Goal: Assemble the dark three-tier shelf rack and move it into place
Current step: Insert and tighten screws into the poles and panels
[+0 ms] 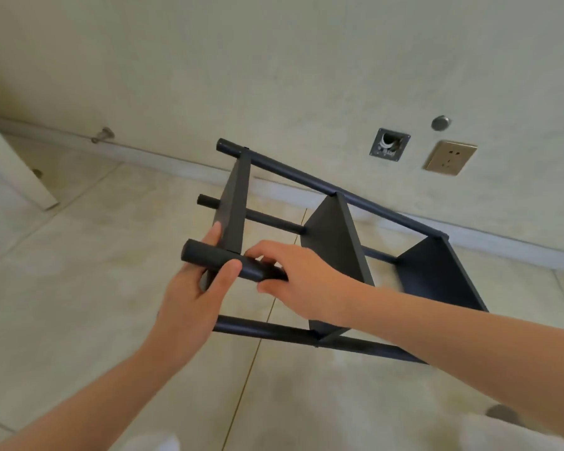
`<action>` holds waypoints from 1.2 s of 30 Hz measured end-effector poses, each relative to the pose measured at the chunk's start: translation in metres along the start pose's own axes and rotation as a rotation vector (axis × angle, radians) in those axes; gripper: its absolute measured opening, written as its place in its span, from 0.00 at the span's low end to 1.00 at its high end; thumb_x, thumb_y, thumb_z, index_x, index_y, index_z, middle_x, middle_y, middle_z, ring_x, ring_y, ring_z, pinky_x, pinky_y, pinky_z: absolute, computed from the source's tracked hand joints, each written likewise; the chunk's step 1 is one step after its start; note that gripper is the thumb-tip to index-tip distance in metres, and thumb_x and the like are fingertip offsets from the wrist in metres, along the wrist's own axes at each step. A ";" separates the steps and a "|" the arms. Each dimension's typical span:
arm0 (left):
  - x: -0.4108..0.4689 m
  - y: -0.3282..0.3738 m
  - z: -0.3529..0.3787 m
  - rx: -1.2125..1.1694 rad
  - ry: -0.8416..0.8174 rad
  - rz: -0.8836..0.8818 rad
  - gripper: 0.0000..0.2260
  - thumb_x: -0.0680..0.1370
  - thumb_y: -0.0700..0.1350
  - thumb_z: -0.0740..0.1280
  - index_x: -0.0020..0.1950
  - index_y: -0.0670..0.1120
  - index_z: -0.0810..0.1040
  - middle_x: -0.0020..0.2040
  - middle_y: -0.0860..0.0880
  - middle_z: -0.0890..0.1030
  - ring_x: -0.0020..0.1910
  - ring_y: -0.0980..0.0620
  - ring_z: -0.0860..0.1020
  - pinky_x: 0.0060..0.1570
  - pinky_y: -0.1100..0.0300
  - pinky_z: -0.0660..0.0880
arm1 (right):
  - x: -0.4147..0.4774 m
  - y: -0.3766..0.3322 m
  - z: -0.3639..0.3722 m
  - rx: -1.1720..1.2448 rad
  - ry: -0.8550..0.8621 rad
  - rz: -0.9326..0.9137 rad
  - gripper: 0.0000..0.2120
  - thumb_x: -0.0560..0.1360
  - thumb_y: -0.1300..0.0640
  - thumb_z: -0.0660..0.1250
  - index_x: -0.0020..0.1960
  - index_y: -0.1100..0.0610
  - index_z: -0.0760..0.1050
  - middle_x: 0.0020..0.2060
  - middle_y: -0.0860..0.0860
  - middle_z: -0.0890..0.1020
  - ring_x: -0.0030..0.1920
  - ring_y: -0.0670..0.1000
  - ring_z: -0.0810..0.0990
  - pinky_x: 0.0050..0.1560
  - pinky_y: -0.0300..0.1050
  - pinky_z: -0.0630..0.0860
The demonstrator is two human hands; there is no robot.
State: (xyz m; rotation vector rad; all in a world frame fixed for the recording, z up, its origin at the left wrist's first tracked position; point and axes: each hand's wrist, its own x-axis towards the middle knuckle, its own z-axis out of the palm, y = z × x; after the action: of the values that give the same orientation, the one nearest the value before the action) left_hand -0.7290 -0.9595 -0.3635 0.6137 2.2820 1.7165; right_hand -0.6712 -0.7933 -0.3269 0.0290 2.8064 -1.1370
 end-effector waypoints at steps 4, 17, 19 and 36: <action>0.008 0.035 -0.003 0.019 -0.007 0.092 0.37 0.73 0.58 0.63 0.80 0.49 0.61 0.58 0.69 0.74 0.51 0.79 0.73 0.48 0.83 0.66 | -0.011 -0.014 -0.015 0.083 0.119 -0.015 0.16 0.79 0.61 0.66 0.66 0.51 0.72 0.56 0.48 0.80 0.54 0.47 0.78 0.57 0.37 0.72; 0.033 0.166 0.013 0.318 -0.063 0.322 0.36 0.70 0.67 0.62 0.76 0.54 0.70 0.41 0.65 0.75 0.42 0.75 0.75 0.41 0.82 0.67 | -0.064 -0.036 -0.106 0.289 0.342 -0.088 0.16 0.78 0.63 0.68 0.63 0.52 0.74 0.52 0.46 0.83 0.55 0.43 0.82 0.56 0.31 0.75; 0.033 0.185 0.025 0.340 -0.087 0.378 0.34 0.70 0.67 0.62 0.71 0.52 0.74 0.44 0.66 0.75 0.45 0.79 0.73 0.43 0.83 0.67 | -0.079 -0.036 -0.120 0.310 0.376 -0.086 0.16 0.77 0.64 0.68 0.63 0.53 0.74 0.52 0.46 0.83 0.55 0.43 0.82 0.55 0.30 0.75; -0.029 0.251 0.132 0.909 -0.037 0.783 0.26 0.72 0.42 0.78 0.70 0.47 0.78 0.66 0.49 0.80 0.66 0.47 0.79 0.60 0.50 0.77 | -0.215 0.011 -0.167 0.327 0.653 0.193 0.16 0.80 0.57 0.65 0.67 0.49 0.70 0.59 0.47 0.80 0.61 0.50 0.80 0.64 0.54 0.77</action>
State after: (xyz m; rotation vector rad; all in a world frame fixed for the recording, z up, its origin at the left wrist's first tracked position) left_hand -0.5990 -0.8013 -0.1651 1.8658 2.9368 0.6754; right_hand -0.4736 -0.6644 -0.1915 0.8184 2.9761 -1.7768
